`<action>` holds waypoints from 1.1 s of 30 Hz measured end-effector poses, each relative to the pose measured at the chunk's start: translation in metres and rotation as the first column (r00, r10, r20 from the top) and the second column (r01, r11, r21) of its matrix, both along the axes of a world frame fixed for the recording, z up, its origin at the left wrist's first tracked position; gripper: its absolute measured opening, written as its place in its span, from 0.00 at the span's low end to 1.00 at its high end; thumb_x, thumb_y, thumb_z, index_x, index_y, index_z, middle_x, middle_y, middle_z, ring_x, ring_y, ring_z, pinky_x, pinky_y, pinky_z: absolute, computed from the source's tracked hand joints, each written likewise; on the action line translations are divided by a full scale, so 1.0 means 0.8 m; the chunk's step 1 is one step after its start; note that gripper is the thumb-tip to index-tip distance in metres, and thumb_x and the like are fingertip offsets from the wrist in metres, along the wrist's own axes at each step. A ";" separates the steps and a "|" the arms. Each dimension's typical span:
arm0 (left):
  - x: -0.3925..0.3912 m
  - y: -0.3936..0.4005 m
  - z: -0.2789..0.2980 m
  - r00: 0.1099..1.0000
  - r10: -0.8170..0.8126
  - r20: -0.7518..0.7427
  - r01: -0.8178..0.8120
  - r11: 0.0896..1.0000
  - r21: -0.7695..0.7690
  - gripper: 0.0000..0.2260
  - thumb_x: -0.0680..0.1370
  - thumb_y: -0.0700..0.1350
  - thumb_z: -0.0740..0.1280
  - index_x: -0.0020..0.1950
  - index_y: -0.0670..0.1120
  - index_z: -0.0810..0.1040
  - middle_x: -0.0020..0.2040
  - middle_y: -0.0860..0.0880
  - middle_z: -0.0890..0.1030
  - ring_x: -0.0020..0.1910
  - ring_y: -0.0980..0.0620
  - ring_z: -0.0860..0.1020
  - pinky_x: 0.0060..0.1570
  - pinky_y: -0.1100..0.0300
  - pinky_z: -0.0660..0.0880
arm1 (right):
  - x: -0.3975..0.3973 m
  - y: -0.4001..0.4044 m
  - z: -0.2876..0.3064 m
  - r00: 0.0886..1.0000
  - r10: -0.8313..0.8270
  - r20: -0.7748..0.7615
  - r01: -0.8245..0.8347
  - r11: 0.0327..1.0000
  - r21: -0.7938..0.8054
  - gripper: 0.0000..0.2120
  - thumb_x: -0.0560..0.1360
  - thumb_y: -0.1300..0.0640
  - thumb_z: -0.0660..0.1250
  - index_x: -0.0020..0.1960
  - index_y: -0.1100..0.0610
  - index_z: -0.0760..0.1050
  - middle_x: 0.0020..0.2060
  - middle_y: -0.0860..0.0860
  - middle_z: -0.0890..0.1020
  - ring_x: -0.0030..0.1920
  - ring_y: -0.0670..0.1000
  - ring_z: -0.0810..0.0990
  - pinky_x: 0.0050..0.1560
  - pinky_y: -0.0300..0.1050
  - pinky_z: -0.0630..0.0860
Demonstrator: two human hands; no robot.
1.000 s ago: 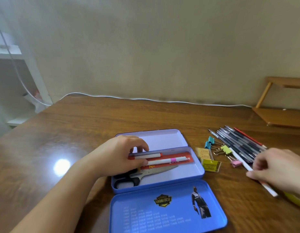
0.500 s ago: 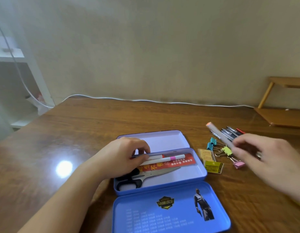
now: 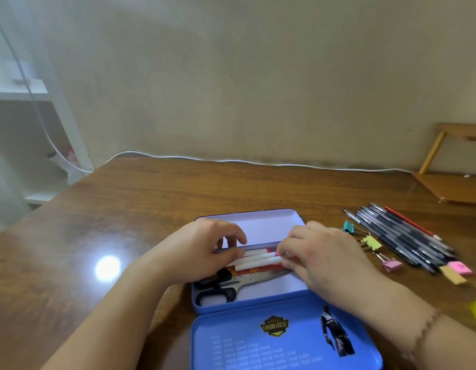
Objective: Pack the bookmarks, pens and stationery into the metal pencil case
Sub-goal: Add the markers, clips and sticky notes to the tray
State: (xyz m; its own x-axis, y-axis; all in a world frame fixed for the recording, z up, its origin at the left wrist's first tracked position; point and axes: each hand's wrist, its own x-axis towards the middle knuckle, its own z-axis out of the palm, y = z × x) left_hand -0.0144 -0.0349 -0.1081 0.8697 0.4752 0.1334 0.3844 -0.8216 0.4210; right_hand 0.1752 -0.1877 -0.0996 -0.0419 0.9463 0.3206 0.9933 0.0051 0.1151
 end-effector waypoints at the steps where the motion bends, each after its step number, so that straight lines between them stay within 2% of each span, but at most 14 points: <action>1: 0.001 -0.002 0.001 1.000 -0.004 -0.002 0.004 1.000 -0.005 0.09 0.77 0.56 0.68 0.57 0.60 0.78 0.48 0.62 0.80 0.44 0.59 0.78 0.46 0.59 0.77 | -0.003 0.002 0.002 1.000 0.013 -0.016 -0.014 1.000 -0.017 0.05 0.71 0.46 0.71 0.46 0.45 0.79 0.39 0.43 0.80 0.41 0.49 0.78 0.34 0.43 0.72; 3: 0.001 -0.005 0.003 1.000 -0.020 -0.021 0.020 1.000 -0.001 0.13 0.75 0.59 0.70 0.58 0.61 0.77 0.50 0.63 0.79 0.45 0.60 0.77 0.47 0.61 0.77 | -0.006 0.005 0.004 0.995 -0.004 -0.104 0.000 0.999 -0.037 0.10 0.76 0.42 0.63 0.54 0.44 0.77 0.47 0.42 0.79 0.50 0.47 0.76 0.43 0.42 0.71; 5: 0.002 -0.006 0.004 0.999 -0.027 -0.039 0.028 1.000 0.013 0.14 0.74 0.59 0.71 0.58 0.62 0.77 0.52 0.64 0.79 0.46 0.60 0.77 0.47 0.62 0.76 | -0.003 0.003 0.006 0.989 -0.021 -0.148 0.015 0.999 -0.041 0.12 0.77 0.40 0.61 0.56 0.43 0.75 0.49 0.41 0.78 0.52 0.45 0.73 0.46 0.41 0.68; 7: 0.001 -0.006 0.004 0.998 -0.024 -0.049 0.024 1.000 0.007 0.14 0.74 0.57 0.72 0.58 0.63 0.76 0.52 0.64 0.79 0.46 0.61 0.77 0.48 0.64 0.76 | 0.008 -0.003 0.012 0.986 -0.057 -0.156 0.053 0.998 -0.029 0.11 0.76 0.40 0.62 0.54 0.42 0.76 0.47 0.40 0.78 0.50 0.45 0.73 0.45 0.41 0.67; 10: 0.000 -0.007 0.006 0.998 -0.024 -0.052 0.023 1.000 -0.005 0.13 0.74 0.56 0.72 0.58 0.63 0.76 0.52 0.65 0.78 0.47 0.62 0.76 0.48 0.65 0.75 | 0.040 -0.022 0.021 0.969 -0.189 -0.160 0.190 0.982 -0.005 0.06 0.74 0.45 0.65 0.49 0.43 0.78 0.45 0.39 0.79 0.50 0.47 0.75 0.45 0.45 0.73; 14: 0.000 -0.009 0.007 0.999 -0.013 -0.049 0.013 1.000 -0.014 0.14 0.75 0.58 0.69 0.60 0.63 0.75 0.52 0.66 0.78 0.49 0.61 0.76 0.51 0.60 0.77 | 0.095 -0.061 0.039 0.873 -0.389 -0.293 0.420 0.906 0.048 0.03 0.73 0.51 0.69 0.45 0.43 0.80 0.42 0.43 0.81 0.46 0.50 0.77 0.42 0.47 0.75; 16: 0.001 -0.013 0.008 0.999 -0.019 -0.048 0.020 1.000 0.019 0.18 0.74 0.64 0.67 0.62 0.65 0.73 0.55 0.67 0.76 0.50 0.62 0.75 0.52 0.59 0.76 | 0.130 -0.083 0.041 0.781 -0.500 -0.373 0.557 0.829 0.054 0.06 0.72 0.54 0.71 0.42 0.43 0.79 0.38 0.45 0.81 0.40 0.51 0.76 0.37 0.45 0.71; 18: 0.002 -0.019 0.009 0.997 -0.061 -0.043 0.063 0.997 0.049 0.25 0.70 0.70 0.65 0.65 0.66 0.70 0.61 0.70 0.73 0.55 0.65 0.74 0.56 0.62 0.75 | 0.162 -0.102 0.039 0.714 -0.592 -0.374 0.642 0.766 0.013 0.07 0.72 0.56 0.72 0.41 0.44 0.80 0.36 0.44 0.80 0.38 0.49 0.76 0.35 0.43 0.68; 22: 0.004 -0.032 0.011 0.979 -0.171 -0.108 0.177 0.983 0.045 0.40 0.64 0.75 0.67 0.72 0.64 0.64 0.70 0.72 0.63 0.69 0.70 0.62 0.67 0.66 0.65 | 0.181 -0.112 0.035 0.659 -0.674 -0.335 0.655 0.733 -0.187 0.08 0.71 0.55 0.73 0.39 0.42 0.79 0.36 0.42 0.80 0.39 0.46 0.76 0.37 0.43 0.71; 24: 0.007 -0.036 0.009 0.970 -0.188 -0.153 0.198 0.979 0.056 0.43 0.62 0.75 0.69 0.73 0.66 0.60 0.69 0.73 0.61 0.70 0.70 0.59 0.69 0.65 0.63 | 0.182 -0.112 0.036 0.660 -0.683 -0.314 0.631 0.730 -0.261 0.06 0.70 0.53 0.74 0.38 0.42 0.80 0.36 0.42 0.80 0.39 0.44 0.77 0.40 0.45 0.75; 26: 0.010 -0.039 0.007 0.968 -0.192 -0.159 0.206 0.976 0.074 0.42 0.62 0.74 0.70 0.72 0.70 0.57 0.67 0.76 0.59 0.69 0.71 0.58 0.69 0.65 0.63 | 0.177 -0.115 0.041 0.667 -0.678 -0.309 0.602 0.734 -0.314 0.09 0.69 0.52 0.74 0.35 0.40 0.78 0.35 0.41 0.80 0.39 0.43 0.78 0.41 0.46 0.76; 28: 0.010 -0.041 0.007 0.970 -0.192 -0.151 0.206 0.975 0.082 0.40 0.62 0.73 0.70 0.69 0.74 0.54 0.67 0.76 0.59 0.69 0.71 0.58 0.69 0.66 0.63 | 0.168 -0.115 0.047 0.727 -0.618 -0.300 0.550 0.785 -0.284 0.11 0.70 0.50 0.74 0.36 0.37 0.74 0.38 0.40 0.81 0.41 0.43 0.78 0.44 0.47 0.77; 31: 0.008 -0.042 0.010 0.967 -0.203 -0.152 0.215 0.974 0.069 0.38 0.63 0.70 0.72 0.66 0.76 0.53 0.66 0.77 0.60 0.69 0.72 0.58 0.67 0.71 0.61 | 0.140 -0.104 0.044 0.818 -0.433 -0.378 0.406 0.901 -0.152 0.08 0.72 0.49 0.71 0.44 0.37 0.75 0.47 0.40 0.79 0.49 0.45 0.77 0.49 0.47 0.76; 33: 0.008 -0.043 0.011 0.965 -0.208 -0.158 0.218 0.975 0.049 0.39 0.63 0.69 0.72 0.67 0.77 0.53 0.66 0.77 0.59 0.69 0.73 0.58 0.66 0.73 0.60 | 0.125 -0.091 0.032 0.868 -0.386 -0.312 0.363 0.922 -0.132 0.10 0.74 0.48 0.68 0.55 0.38 0.76 0.53 0.38 0.77 0.56 0.44 0.73 0.53 0.47 0.75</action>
